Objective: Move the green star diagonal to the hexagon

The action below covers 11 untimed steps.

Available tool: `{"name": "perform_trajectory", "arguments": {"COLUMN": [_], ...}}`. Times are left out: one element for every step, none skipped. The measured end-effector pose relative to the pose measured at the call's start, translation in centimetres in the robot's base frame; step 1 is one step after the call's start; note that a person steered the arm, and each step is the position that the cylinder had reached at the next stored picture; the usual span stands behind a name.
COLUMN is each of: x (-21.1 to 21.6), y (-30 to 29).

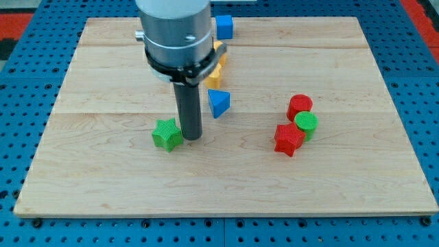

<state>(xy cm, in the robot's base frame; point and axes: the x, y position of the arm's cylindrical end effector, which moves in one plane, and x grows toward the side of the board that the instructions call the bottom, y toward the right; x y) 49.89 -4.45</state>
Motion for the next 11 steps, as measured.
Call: {"name": "perform_trajectory", "arguments": {"x": [0.6,1.3,4.2,1.6,-0.3,-0.2,-0.5,0.9,2.0,-1.6,-5.1], "y": [-5.1,-8.5,-8.8,-16.0,-13.3,-12.5,-9.7,-8.1,-6.3,-6.6,-5.7]}}
